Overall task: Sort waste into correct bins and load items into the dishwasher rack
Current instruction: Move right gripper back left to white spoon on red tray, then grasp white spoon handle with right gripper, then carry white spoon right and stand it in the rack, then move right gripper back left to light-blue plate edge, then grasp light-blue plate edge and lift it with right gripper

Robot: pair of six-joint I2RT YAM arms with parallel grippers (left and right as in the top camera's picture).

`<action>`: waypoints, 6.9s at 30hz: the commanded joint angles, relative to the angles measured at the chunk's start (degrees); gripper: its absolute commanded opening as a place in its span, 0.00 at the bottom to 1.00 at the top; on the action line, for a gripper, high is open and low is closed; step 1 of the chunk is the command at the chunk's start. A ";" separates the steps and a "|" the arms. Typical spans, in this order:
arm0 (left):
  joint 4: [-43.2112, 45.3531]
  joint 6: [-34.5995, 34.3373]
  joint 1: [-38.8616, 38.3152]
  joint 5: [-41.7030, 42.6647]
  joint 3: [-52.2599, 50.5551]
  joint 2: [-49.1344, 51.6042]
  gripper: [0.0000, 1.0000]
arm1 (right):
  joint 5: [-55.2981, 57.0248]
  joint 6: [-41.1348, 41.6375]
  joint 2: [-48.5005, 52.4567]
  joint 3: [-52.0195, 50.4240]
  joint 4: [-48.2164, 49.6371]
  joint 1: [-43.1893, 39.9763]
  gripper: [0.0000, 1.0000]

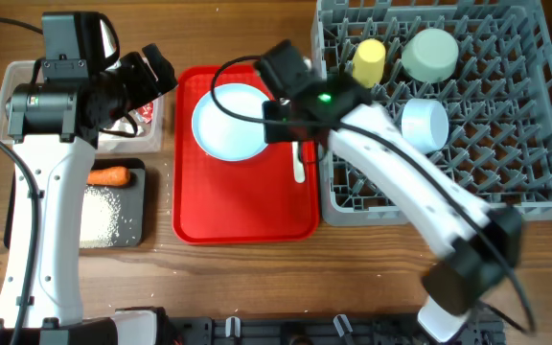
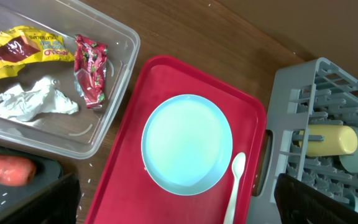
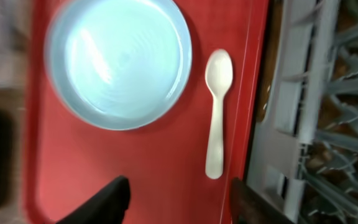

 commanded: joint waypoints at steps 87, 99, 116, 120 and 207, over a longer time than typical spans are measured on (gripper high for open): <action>0.13 0.94 0.31 -0.72 0.15 -0.02 1.00 | 3.45 -3.30 14.88 0.37 7.28 -2.93 0.04; 0.13 0.94 0.31 -0.72 0.15 -0.02 1.00 | 3.69 -9.01 -5.16 0.70 -0.17 -9.66 0.04; 0.13 0.94 0.31 -0.74 0.15 -0.02 1.00 | 3.50 -22.93 -5.38 -9.25 2.95 -29.03 0.04; 0.13 0.94 0.31 -0.72 0.15 -0.02 1.00 | 3.48 -25.62 -5.38 -13.99 8.63 -29.00 0.07; 0.13 0.94 0.26 -0.74 0.15 -0.02 1.00 | 9.20 -1.40 16.39 -8.55 33.42 -1.42 0.32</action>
